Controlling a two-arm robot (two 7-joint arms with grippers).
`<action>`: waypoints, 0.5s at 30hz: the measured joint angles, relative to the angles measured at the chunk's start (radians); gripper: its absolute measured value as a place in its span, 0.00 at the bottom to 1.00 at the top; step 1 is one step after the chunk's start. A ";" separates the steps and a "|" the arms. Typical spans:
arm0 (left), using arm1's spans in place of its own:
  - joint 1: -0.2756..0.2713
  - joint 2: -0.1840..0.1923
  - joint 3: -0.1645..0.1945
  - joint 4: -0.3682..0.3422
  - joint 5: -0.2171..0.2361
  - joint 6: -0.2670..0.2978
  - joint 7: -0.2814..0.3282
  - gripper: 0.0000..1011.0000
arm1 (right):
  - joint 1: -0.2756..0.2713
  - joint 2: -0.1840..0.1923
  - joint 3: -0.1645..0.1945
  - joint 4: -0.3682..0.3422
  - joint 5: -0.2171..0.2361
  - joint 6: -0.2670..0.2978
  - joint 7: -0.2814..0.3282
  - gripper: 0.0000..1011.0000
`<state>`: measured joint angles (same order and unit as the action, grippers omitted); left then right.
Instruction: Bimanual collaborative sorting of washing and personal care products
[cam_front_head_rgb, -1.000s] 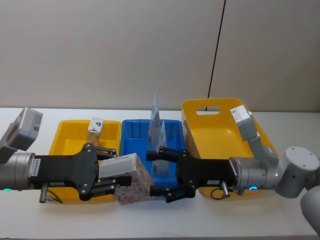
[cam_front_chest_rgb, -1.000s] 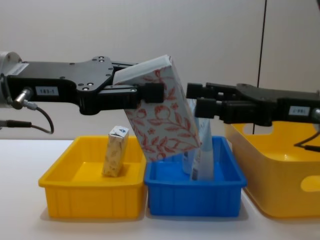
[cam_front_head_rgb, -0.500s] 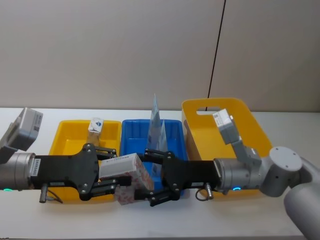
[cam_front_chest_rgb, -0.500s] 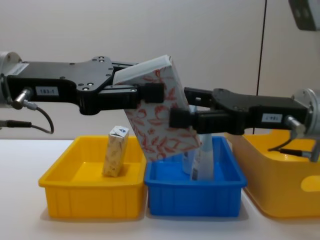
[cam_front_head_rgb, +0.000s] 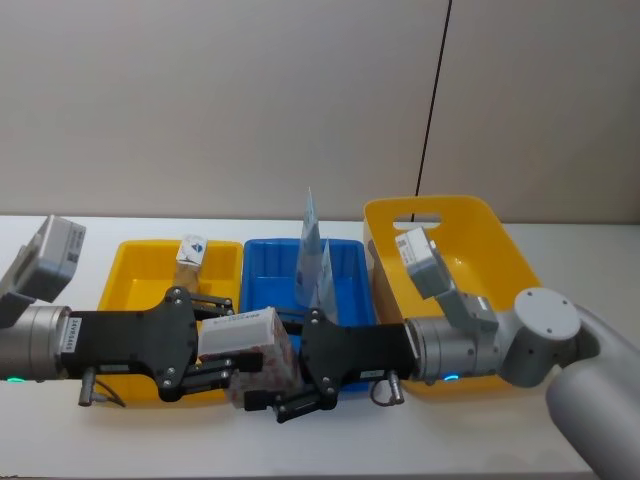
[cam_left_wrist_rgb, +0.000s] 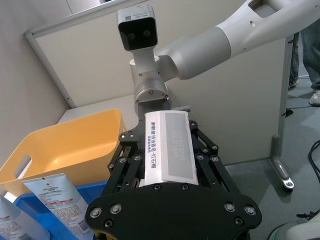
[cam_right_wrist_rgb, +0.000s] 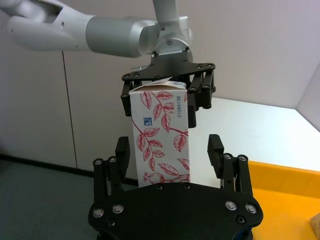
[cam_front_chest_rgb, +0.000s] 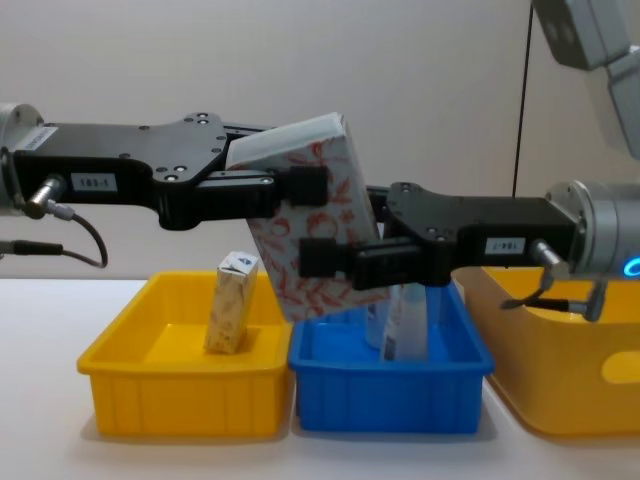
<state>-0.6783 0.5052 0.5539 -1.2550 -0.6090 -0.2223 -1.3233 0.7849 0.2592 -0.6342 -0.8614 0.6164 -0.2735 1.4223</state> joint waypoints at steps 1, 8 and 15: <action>0.000 0.000 0.000 0.000 0.000 0.000 0.000 0.38 | 0.000 0.000 0.000 0.000 0.000 0.000 0.000 0.94; 0.000 0.000 0.000 0.000 0.000 0.000 0.000 0.38 | 0.009 -0.002 -0.016 0.001 -0.018 -0.020 -0.014 0.74; 0.000 0.000 0.000 0.000 0.000 0.000 0.000 0.38 | 0.014 0.003 -0.025 -0.001 -0.028 -0.027 -0.028 0.52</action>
<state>-0.6783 0.5050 0.5541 -1.2550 -0.6090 -0.2222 -1.3231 0.7989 0.2620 -0.6588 -0.8626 0.5886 -0.3004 1.3941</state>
